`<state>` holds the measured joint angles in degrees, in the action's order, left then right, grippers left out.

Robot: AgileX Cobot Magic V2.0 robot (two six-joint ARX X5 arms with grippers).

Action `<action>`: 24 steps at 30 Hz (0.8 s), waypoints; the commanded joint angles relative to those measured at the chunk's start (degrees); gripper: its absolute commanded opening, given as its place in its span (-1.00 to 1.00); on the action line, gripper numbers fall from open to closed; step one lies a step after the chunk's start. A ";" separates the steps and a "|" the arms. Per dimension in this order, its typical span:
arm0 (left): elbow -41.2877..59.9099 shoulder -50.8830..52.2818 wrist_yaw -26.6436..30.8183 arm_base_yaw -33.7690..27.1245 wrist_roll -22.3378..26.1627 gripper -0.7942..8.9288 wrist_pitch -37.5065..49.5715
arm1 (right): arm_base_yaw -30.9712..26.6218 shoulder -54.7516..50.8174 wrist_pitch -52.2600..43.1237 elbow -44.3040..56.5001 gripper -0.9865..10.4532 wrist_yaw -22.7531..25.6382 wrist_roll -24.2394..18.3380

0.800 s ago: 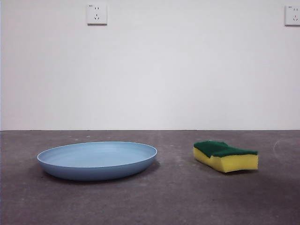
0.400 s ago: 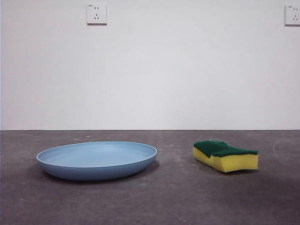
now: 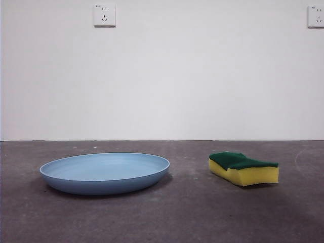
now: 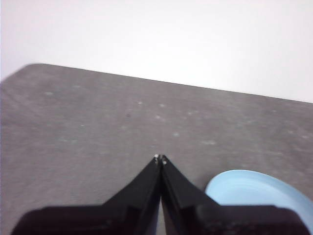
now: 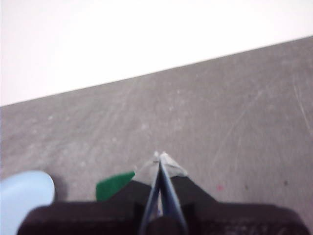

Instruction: Pick up the plate,pick up the cloth,clean the plate with the cloth

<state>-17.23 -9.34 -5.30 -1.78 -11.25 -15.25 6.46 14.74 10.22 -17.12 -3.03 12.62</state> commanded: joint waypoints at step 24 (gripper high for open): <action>-26.34 -44.24 -22.36 -0.13 3.26 -0.20 -9.88 | -0.02 40.39 14.51 -29.24 -0.17 -19.54 -4.52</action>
<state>-43.62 -53.28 -27.44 -1.78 -8.60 -25.32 6.42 54.87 24.82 -46.17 -22.39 8.73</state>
